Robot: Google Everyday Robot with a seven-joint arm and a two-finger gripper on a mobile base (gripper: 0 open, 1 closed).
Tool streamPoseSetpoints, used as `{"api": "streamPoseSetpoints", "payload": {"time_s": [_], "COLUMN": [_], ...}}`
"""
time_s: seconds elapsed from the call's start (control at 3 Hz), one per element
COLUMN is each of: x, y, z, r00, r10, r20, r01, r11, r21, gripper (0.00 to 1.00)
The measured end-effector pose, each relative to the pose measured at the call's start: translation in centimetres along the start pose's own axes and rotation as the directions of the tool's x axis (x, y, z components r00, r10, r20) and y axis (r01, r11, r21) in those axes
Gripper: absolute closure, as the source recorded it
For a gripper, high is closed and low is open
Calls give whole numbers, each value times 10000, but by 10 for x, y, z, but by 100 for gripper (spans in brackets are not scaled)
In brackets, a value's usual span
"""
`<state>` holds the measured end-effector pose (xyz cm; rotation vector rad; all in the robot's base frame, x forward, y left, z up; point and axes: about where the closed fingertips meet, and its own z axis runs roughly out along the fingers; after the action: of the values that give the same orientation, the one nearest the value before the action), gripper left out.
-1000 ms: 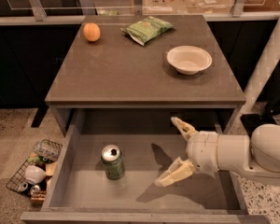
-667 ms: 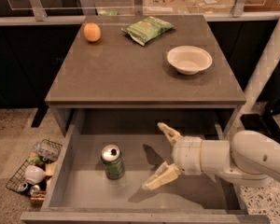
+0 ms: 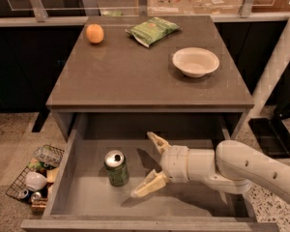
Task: Pick green can from top drawer and place on counter
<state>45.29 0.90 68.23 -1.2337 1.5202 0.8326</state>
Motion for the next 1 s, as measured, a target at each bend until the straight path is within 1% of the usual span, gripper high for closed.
{"api": "streamPoseSetpoints", "payload": {"time_s": [1.0], "x": [-17], "y": [3], "z": [50], "r00": [9975], "r10": [136], "r20": [695], "r01": [-122], "r11": [9997], "r21": [-196], "gripper": [0]}}
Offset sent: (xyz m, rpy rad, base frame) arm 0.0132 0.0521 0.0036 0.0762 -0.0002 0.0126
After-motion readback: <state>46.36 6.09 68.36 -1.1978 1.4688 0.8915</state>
